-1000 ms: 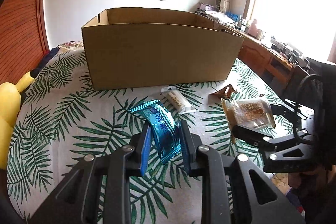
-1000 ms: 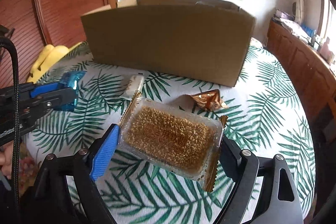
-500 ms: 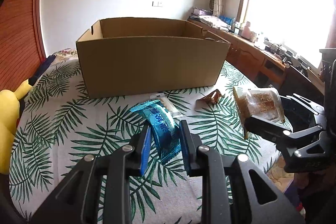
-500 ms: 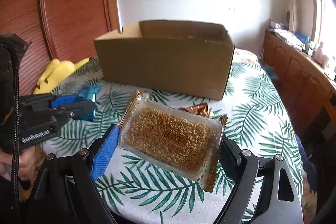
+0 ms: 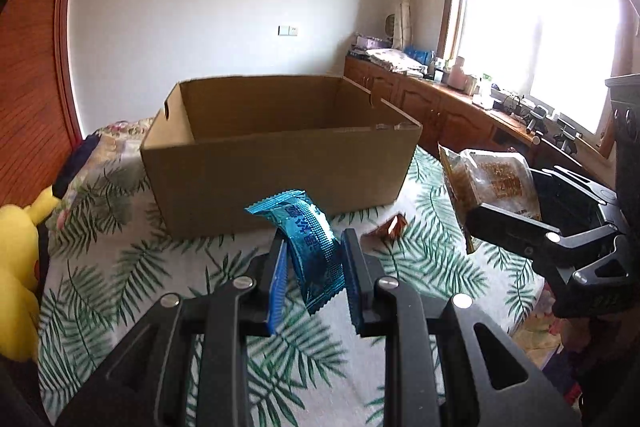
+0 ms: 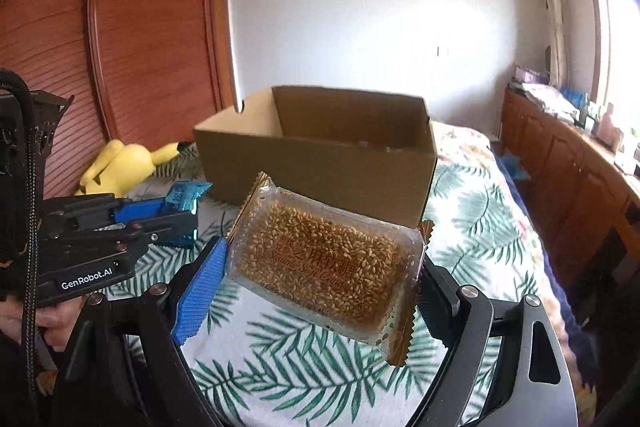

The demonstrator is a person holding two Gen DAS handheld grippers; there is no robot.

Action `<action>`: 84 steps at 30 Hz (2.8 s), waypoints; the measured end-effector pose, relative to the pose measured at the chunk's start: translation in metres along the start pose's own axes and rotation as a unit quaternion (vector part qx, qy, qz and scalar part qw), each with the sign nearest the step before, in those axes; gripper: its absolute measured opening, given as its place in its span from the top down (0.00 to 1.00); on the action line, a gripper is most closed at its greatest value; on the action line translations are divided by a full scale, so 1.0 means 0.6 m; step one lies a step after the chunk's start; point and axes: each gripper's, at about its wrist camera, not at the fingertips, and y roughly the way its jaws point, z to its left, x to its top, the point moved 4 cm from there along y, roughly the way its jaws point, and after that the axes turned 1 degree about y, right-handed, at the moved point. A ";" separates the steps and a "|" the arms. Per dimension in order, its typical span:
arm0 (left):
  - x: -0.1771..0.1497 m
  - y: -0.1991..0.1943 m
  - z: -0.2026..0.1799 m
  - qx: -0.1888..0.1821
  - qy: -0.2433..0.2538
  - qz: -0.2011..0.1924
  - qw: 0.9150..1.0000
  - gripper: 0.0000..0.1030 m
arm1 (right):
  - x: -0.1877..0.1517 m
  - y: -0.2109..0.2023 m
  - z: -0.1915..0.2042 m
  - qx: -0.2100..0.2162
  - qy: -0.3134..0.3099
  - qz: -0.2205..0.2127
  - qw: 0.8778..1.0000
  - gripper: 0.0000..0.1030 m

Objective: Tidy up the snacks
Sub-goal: 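Carry both snacks over the box and open both tools to release them, then withdraw both tools from the box toward the last snacks on the bed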

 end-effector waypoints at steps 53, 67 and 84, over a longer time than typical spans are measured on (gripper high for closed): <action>0.151 0.259 0.143 0.029 -0.010 0.031 0.999 0.74 | 0.154 0.279 -0.034 0.023 -0.030 0.021 0.999 0.14; 0.144 0.241 0.140 0.038 -0.002 0.023 0.999 0.70 | 0.157 0.278 -0.027 0.010 -0.032 0.015 0.999 0.11; 0.123 0.129 0.078 0.030 0.028 -0.011 0.999 0.60 | 0.123 0.126 -0.025 0.009 -0.026 -0.016 0.999 0.11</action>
